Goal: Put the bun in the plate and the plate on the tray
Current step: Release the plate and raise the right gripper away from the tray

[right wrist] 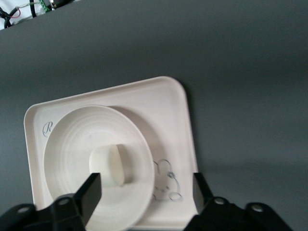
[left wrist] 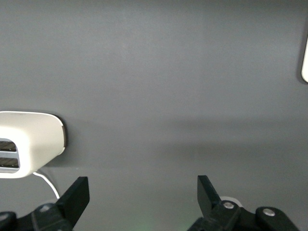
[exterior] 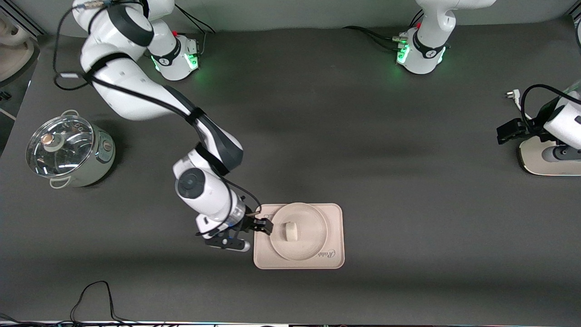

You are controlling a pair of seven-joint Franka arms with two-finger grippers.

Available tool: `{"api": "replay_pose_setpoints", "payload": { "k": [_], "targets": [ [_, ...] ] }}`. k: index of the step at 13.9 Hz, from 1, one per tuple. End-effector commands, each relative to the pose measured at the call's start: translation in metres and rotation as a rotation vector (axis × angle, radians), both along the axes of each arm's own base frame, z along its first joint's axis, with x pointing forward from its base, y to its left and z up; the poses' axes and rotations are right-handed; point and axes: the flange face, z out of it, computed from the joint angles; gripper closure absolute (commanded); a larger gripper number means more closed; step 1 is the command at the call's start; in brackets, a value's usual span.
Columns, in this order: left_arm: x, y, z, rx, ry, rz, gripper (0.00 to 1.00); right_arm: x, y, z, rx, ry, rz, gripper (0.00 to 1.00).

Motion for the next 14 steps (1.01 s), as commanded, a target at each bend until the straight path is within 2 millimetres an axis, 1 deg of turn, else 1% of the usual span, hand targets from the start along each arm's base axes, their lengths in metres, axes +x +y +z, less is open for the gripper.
{"api": "replay_pose_setpoints", "payload": {
  "k": [1, 2, 3, 4, 5, 6, 7, 8, 10, 11, 12, 14],
  "targets": [
    [-0.031, -0.002, 0.010, -0.031, -0.007, 0.023, 0.00, -0.015, -0.038, 0.085, -0.138, 0.032, 0.018, 0.00],
    [-0.034, -0.002, 0.013, -0.030, -0.006, 0.029, 0.00, -0.021, -0.050, 0.113, -0.145, 0.050, -0.005, 0.00],
    [-0.038, -0.001, 0.018, -0.030, -0.007, 0.032, 0.00, -0.020, -0.074, 0.141, -0.124, 0.062, -0.052, 0.00],
    [-0.041, -0.004, 0.023, -0.029, -0.009, 0.034, 0.00, -0.022, -0.099, 0.171, -0.101, 0.064, -0.043, 0.00],
    [-0.041, -0.013, 0.024, -0.017, -0.013, 0.045, 0.00, -0.028, -0.127, 0.199, -0.095, 0.078, -0.015, 0.00],
    [-0.041, -0.014, 0.025, -0.017, -0.016, 0.051, 0.00, -0.037, -0.154, 0.216, -0.102, 0.110, -0.004, 0.00],
    [-0.039, -0.015, 0.028, -0.017, -0.022, 0.043, 0.00, -0.050, -0.172, 0.239, -0.111, 0.117, 0.000, 0.00],
    [-0.037, -0.016, 0.030, -0.016, -0.027, 0.040, 0.00, -0.062, -0.188, 0.254, -0.138, 0.130, 0.004, 0.00],
    [-0.036, -0.016, 0.027, -0.016, -0.021, 0.040, 0.00, -0.090, -0.217, 0.288, -0.184, 0.170, 0.029, 0.00],
    [-0.035, -0.016, 0.030, -0.017, -0.027, 0.040, 0.00, -0.104, -0.230, 0.300, -0.201, 0.177, 0.021, 0.00],
    [-0.035, -0.018, 0.032, -0.017, -0.031, 0.039, 0.00, -0.118, -0.243, 0.301, -0.213, 0.188, -0.001, 0.00],
    [-0.035, -0.025, 0.034, -0.016, -0.036, 0.031, 0.00, -0.143, -0.275, 0.293, -0.156, 0.193, -0.020, 0.00]
  ]
}}
